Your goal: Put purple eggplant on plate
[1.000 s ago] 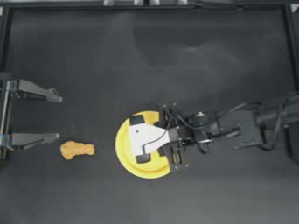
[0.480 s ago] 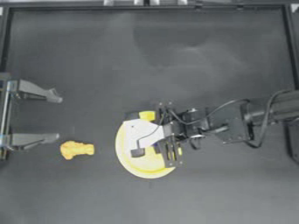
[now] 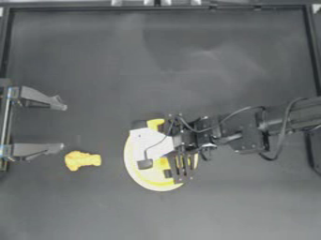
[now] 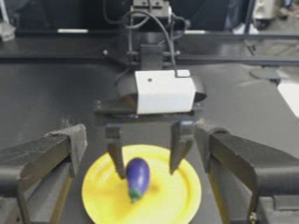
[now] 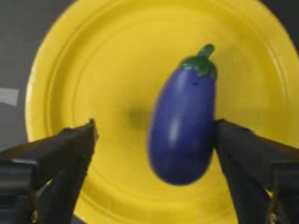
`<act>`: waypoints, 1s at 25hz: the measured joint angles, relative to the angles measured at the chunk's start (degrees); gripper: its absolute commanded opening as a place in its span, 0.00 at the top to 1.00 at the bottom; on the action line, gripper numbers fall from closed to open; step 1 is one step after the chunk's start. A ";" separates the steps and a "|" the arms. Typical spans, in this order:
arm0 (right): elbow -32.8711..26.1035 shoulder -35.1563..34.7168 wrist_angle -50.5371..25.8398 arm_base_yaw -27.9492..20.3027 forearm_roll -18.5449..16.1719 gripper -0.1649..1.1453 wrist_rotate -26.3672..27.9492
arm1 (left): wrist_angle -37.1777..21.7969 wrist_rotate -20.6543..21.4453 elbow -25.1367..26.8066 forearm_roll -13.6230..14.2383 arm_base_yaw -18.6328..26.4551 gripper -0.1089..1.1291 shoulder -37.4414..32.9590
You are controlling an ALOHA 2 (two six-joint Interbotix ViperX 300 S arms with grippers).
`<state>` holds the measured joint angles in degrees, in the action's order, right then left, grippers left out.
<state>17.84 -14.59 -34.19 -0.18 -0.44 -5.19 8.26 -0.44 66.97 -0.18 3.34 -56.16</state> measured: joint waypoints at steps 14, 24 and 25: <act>-0.44 2.11 -0.97 -0.35 0.26 0.11 0.00 | 0.09 0.00 0.70 0.09 0.00 0.08 -1.14; 3.08 11.25 2.46 -0.79 0.09 0.11 0.44 | -0.97 0.00 0.70 0.00 0.00 0.08 -1.14; 3.96 12.30 3.60 -0.88 0.18 0.11 0.44 | -1.05 0.00 0.62 0.09 0.00 0.08 -1.14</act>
<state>21.80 -2.29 -30.59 -1.05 -0.26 -4.75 7.21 -0.44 67.59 -0.09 3.34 -57.30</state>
